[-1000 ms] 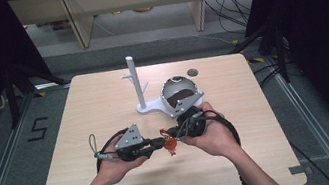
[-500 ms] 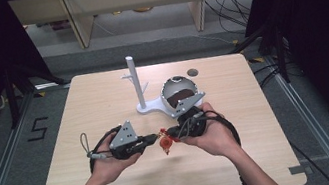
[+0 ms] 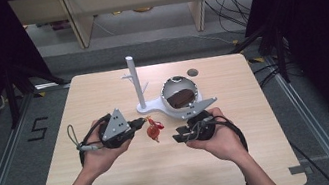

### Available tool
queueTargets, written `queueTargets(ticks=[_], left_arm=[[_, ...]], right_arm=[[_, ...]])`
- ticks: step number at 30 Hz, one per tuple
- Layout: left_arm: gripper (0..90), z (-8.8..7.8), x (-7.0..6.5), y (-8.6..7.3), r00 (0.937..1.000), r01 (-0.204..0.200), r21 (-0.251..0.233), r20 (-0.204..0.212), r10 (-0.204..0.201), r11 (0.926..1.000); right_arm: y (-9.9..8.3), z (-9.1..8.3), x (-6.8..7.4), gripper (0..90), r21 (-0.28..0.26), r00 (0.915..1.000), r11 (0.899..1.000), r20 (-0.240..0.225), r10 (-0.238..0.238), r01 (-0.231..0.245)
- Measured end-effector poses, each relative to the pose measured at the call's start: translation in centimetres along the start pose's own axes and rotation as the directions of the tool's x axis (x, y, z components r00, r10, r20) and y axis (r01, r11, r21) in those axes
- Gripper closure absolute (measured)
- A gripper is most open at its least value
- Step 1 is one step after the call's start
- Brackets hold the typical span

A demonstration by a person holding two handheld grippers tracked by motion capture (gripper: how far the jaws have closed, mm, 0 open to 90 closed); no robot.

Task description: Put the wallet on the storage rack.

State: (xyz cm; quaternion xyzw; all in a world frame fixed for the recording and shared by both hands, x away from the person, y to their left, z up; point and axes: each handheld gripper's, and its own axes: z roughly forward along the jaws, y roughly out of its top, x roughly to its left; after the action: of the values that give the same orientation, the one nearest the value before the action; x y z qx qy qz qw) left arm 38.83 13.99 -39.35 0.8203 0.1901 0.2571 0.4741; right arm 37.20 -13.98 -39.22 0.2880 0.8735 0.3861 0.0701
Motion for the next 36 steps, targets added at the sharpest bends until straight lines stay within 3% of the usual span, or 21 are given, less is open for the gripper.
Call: queueTargets(ticks=[2,3,6,13,15,16,17,18,19,21,22,23,24,25,26,27,29,31,32,33,36], left_arm=[[88.3,0.1,0.6,0.0,0.9998,0.011,0.003,-0.019,-0.011,0.9999],[88.3,0.1,1.0,0.0,0.9995,0.019,0.004,-0.027,-0.018,0.9998],[88.2,0.2,1.9,0.0,0.9979,0.038,0.005,-0.052,-0.038,0.9993],[88.3,0.0,3.6,0.0,0.9918,0.069,0.004,-0.107,-0.069,0.9976],[88.3,-0.1,3.9,0.0,0.9889,0.079,0.004,-0.127,-0.077,0.9969],[88.3,-0.1,4.1,0.0,0.9875,0.084,0.004,-0.134,-0.082,0.9965],[88.3,-0.2,4.3,0.1,0.9864,0.090,0.005,-0.139,-0.088,0.9960],[88.3,-0.2,4.6,0.1,0.9844,0.099,0.007,-0.147,-0.097,0.9950],[88.3,-0.3,4.7,0.1,0.9823,0.108,0.008,-0.155,-0.106,0.9941],[88.3,-0.5,5.1,0.3,0.9782,0.113,0.006,-0.176,-0.111,0.9935],[88.3,-0.6,5.3,0.4,0.9764,0.115,0.006,-0.185,-0.112,0.9933],[88.3,-0.7,5.5,0.5,0.9743,0.122,0.003,-0.191,-0.119,0.9926],[88.3,-0.7,5.6,0.6,0.9725,0.128,0.001,-0.197,-0.125,0.9918],[88.3,-0.8,5.8,0.7,0.9714,0.126,0.002,-0.203,-0.123,0.9920],[88.3,-0.8,5.9,0.7,0.9704,0.125,0.001,-0.209,-0.122,0.9922],[88.3,-0.8,6.0,0.8,0.9693,0.130,-0.003,-0.210,-0.127,0.9915],[88.3,-0.8,6.2,0.9,0.9670,0.135,-0.006,-0.217,-0.133,0.9909],[88.3,-0.8,6.4,0.8,0.9650,0.139,-0.006,-0.224,-0.136,0.9903],[88.3,-0.9,6.5,0.8,0.9642,0.140,-0.010,-0.226,-0.138,0.9902],[88.3,-0.9,6.6,0.8,0.9620,0.147,-0.016,-0.230,-0.147,0.9890],[88.3,-1.0,6.9,0.9,0.9593,0.151,-0.020,-0.239,-0.151,0.9884]], right_arm=[[-1.0,0.1,-0.2,68.4,-0.011,0.9989,0.999,-0.010,0.045,-0.045],[-1.5,0.2,-0.5,67.9,-0.026,0.9995,0.999,-0.008,0.030,-0.030],[-2.9,0.4,-0.7,66.5,-0.037,0.9944,0.994,-0.011,0.105,-0.106],[-5.3,0.7,-2.1,66.1,-0.104,0.9848,0.981,0.049,0.167,-0.161],[-5.8,0.6,-2.1,65.6,-0.112,0.9742,0.970,0.037,0.222,-0.217],[-6.0,0.6,-2.5,65.5,-0.135,0.9790,0.973,0.051,0.197,-0.189],[-6.3,0.6,-2.4,65.5,-0.144,0.9729,0.965,0.045,0.227,-0.218],[-6.4,0.6,-2.7,65.4,-0.153,0.9788,0.970,0.054,0.198,-0.187],[-6.7,0.6,-2.6,65.4,-0.166,0.9714,0.962,0.055,0.231,-0.219],[-7.1,0.3,-2.8,65.2,-0.178,0.9690,0.962,0.095,0.228,-0.209],[-7.3,0.3,-2.6,65.0,-0.198,0.9636,0.953,0.093,0.250,-0.228],[-7.5,0.4,-2.9,64.6,-0.220,0.9672,0.952,0.089,0.238,-0.214],[-7.7,0.2,-3.0,64.4,-0.221,0.9647,0.953,0.114,0.238,-0.209],[-7.9,0.3,-2.8,64.1,-0.248,0.9586,0.940,0.102,0.266,-0.234],[-8.2,0.4,-3.2,64.0,-0.269,0.9622,0.940,0.111,0.249,-0.212],[-8.3,0.2,-3.0,63.9,-0.255,0.9534,0.939,0.131,0.272,-0.232],[-8.5,0.3,-3.4,63.9,-0.274,0.9580,0.937,0.127,0.257,-0.215],[-8.7,0.2,-3.4,63.8,-0.288,0.9483,0.930,0.150,0.280,-0.229],[-8.8,0.3,-3.5,63.6,-0.300,0.9504,0.927,0.141,0.277,-0.226],[-8.8,0.3,-3.5,63.6,-0.299,0.9467,0.923,0.134,0.293,-0.243],[-8.9,0.4,-3.6,63.0,-0.297,0.9468,0.925,0.141,0.289,-0.239]])
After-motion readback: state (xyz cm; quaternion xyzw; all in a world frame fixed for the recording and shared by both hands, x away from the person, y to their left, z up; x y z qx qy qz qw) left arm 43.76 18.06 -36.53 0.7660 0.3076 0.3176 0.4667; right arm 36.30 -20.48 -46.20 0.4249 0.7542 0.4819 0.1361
